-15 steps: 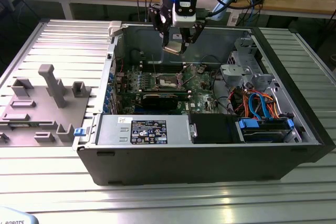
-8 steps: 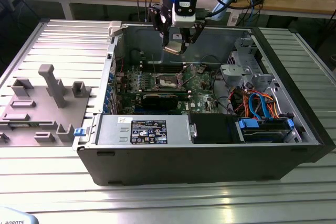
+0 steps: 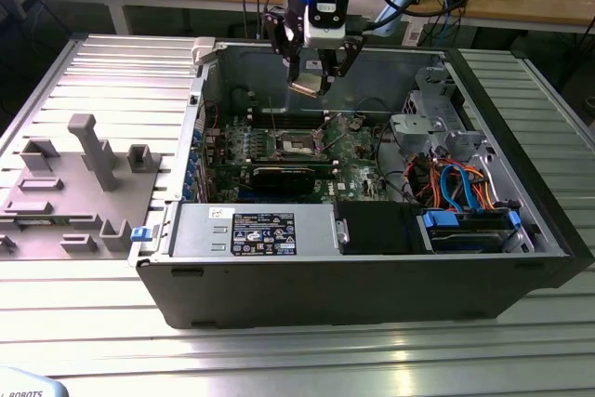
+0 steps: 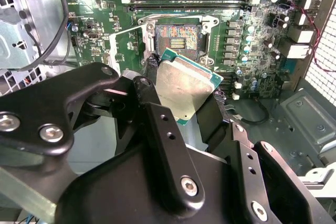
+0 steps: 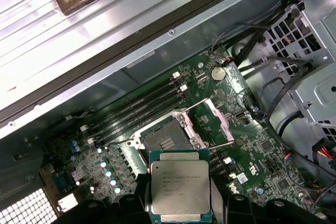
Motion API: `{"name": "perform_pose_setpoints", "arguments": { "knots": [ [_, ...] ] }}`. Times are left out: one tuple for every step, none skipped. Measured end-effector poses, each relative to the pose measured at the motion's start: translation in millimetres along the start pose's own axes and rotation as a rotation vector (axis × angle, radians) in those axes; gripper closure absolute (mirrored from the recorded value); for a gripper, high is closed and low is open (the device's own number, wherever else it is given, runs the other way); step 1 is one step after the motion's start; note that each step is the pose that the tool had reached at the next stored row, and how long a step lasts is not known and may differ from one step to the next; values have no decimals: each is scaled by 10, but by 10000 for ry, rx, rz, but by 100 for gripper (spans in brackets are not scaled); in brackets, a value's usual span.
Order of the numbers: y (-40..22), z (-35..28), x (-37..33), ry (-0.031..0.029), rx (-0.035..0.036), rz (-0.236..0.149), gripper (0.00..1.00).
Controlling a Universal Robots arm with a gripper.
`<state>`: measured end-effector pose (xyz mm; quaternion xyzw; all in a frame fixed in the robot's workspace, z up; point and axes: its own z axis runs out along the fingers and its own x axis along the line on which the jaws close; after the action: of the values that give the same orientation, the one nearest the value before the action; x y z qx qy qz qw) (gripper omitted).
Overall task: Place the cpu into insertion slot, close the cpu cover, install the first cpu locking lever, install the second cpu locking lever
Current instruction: 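Place the cpu into insertion slot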
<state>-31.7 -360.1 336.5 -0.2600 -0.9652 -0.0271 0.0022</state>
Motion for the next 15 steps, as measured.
{"name": "perform_pose_setpoints", "arguments": {
  "knots": [
    [0,0,0,-1,-1,12,46],
    [0,0,0,-2,-1,32,46],
    [0,0,0,-3,-1,49,46],
    [0,0,0,-3,-1,68,46],
    [0,0,0,-5,-2,100,46],
    [0,0,0,-6,-2,119,46],
    [0,0,0,-7,-3,140,46],
    [0,0,0,-8,-3,151,46],
    [0,0,0,-8,-3,162,46],
    [0,0,0,-9,-3,173,46],
    [0,0,0,-10,-4,186,46],
    [0,0,0,-14,-5,268,46],
    [0,0,0,-17,-6,329,46],
    [0,0,0,-20,-7,379,46],
    [0,0,0,-24,-8,464,46]
  ]
}}
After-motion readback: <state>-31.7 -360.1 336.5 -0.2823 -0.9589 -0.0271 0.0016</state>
